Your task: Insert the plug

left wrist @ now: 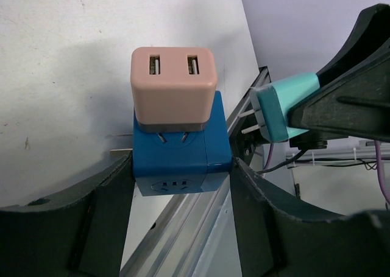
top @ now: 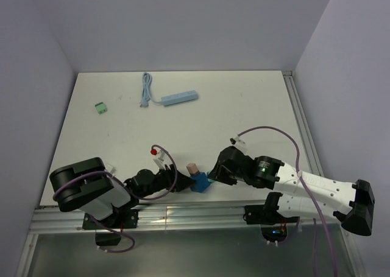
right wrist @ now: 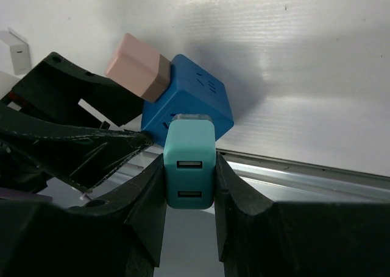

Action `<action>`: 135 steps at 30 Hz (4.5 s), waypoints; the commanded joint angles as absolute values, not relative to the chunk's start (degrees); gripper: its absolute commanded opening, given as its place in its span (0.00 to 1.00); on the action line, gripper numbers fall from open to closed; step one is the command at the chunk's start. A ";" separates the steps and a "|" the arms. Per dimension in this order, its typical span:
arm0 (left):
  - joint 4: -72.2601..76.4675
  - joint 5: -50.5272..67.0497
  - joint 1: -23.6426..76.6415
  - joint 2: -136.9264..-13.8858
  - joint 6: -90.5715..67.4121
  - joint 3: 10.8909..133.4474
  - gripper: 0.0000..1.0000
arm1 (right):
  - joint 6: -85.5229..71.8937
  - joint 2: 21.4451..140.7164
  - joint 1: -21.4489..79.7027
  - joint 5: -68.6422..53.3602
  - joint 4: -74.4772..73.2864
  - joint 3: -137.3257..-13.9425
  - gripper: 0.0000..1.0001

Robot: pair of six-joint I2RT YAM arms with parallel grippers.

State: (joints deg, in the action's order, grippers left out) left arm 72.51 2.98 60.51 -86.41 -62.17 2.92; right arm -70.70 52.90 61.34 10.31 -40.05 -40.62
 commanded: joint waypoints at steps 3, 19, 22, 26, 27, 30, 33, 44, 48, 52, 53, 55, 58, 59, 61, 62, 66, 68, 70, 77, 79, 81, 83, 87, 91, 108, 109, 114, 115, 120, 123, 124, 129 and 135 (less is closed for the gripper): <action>89.64 3.16 60.29 -90.17 -64.69 0.09 0.00 | -74.17 52.03 61.08 9.05 -42.62 -45.17 0.00; 106.52 3.08 60.56 -104.24 -68.91 -2.02 0.00 | -84.72 56.77 60.47 6.14 -47.81 -48.60 0.00; 106.09 1.67 60.82 -102.31 -67.94 -3.34 0.00 | -85.87 56.95 60.47 7.91 -49.57 -48.78 0.00; 104.15 1.41 60.82 -100.55 -67.33 -3.34 0.00 | -86.92 56.78 60.12 9.84 -50.19 -48.26 0.00; 104.15 1.32 60.99 -100.63 -67.32 -3.34 0.00 | -87.10 56.95 59.86 9.76 -50.10 -48.25 0.00; 105.46 1.14 61.43 -101.69 -67.50 -3.16 0.00 | -87.02 58.09 59.50 9.84 -49.75 -48.25 0.00; 106.44 1.32 61.61 -103.53 -68.11 -3.08 0.00 | -86.14 59.50 59.59 10.72 -49.83 -48.87 0.00; 106.52 1.41 61.61 -102.74 -67.94 -3.52 0.00 | -84.29 63.10 59.50 12.22 -48.43 -50.89 0.00; 106.44 1.67 61.61 -103.01 -68.20 -3.25 0.00 | -82.28 64.25 59.50 12.74 -47.99 -51.33 0.00; 106.44 2.02 61.61 -102.92 -68.56 -3.25 0.00 | -76.39 64.25 59.85 14.67 -47.02 -52.82 0.00; 106.44 2.02 61.70 -102.83 -68.47 -3.34 0.00 | -75.68 63.90 60.29 16.68 -47.37 -53.69 0.00; 106.35 1.85 61.61 -102.57 -68.20 -3.51 0.00 | -74.01 62.85 60.47 17.84 -47.99 -54.05 0.00; 106.17 2.37 61.61 -102.31 -67.77 -3.61 0.00 | -71.46 62.40 60.38 18.54 -47.46 -54.66 0.00; 105.82 2.55 61.61 -102.39 -67.68 -3.52 0.00 | -70.85 62.49 60.47 18.63 -47.55 -54.93 0.00; 105.73 2.64 61.70 -102.30 -67.59 -3.52 0.00 | -69.27 62.84 60.38 17.85 -46.50 -55.02 0.00; 105.99 2.81 61.70 -102.30 -67.59 -3.60 0.00 | -66.91 63.10 60.38 17.23 -44.41 -55.02 0.00; 106.17 3.43 61.61 -102.48 -67.68 -3.78 0.00 | -56.80 65.38 60.64 12.22 -37.80 -54.58 0.00; 106.43 3.60 61.61 -102.66 -67.85 -3.96 0.00 | -51.10 66.27 61.26 12.04 -36.39 -55.28 0.00; 106.44 4.13 61.61 -102.57 -67.76 -3.87 0.00 | -47.92 67.15 62.74 12.92 -36.12 -55.98 0.00; 106.43 4.75 61.61 -102.22 -68.64 -4.04 0.00 | -41.05 67.24 64.68 14.68 -33.06 -53.71 0.00; 106.44 4.92 61.52 -102.30 -68.91 -3.96 0.00 | -40.43 66.10 64.95 14.42 -31.30 -51.61 0.00; 106.44 5.27 61.52 -102.57 -69.26 -3.52 0.00 | -39.29 65.31 65.04 13.89 -29.19 -50.28 0.00; 106.44 5.62 61.52 -102.66 -69.61 -3.52 0.00 | -37.80 64.95 65.21 13.19 -27.17 -48.61 0.00; 106.44 5.71 61.44 -102.22 -69.96 -3.69 0.00 | -36.83 65.57 65.48 13.97 -27.33 -48.08 0.00; 106.44 5.63 61.26 -101.87 -70.22 -4.04 0.00 | -36.30 64.51 66.09 13.97 -25.58 -45.53 0.00; 106.44 7.91 60.47 -102.22 -71.89 -3.60 0.00 | -32.17 63.02 67.41 13.36 -19.08 -39.56 0.00; 106.44 8.00 60.47 -102.22 -71.98 -3.60 0.00 | -31.73 63.19 67.50 13.19 -18.72 -39.46 0.00; 106.44 9.22 59.86 -101.87 -72.86 -3.78 0.00 | -29.98 65.74 68.29 13.54 -18.90 -39.55 0.00; 106.44 9.32 59.77 -101.78 -72.86 -3.78 0.00 | -29.19 66.09 68.73 13.80 -18.90 -39.64 0.00; 106.44 10.54 58.98 -101.69 -73.21 -4.04 0.00 | -26.55 67.15 68.99 13.45 -19.95 -40.08 0.00; 106.44 11.95 58.19 -101.69 -72.69 -3.96 0.00 | -24.53 65.66 69.08 12.83 -20.13 -39.64 0.00; 106.44 13.78 57.92 -101.86 -72.60 -3.78 0.00 | -23.74 65.22 69.08 12.66 -20.13 -39.73 0.00; 106.52 20.20 55.73 -102.04 -71.98 -2.64 0.00 | -22.06 64.77 69.08 11.61 -21.36 -40.96 0.00; 106.61 28.99 52.74 -102.83 -72.77 -1.23 0.00 | -21.80 65.74 69.17 9.58 -21.18 -41.04 0.00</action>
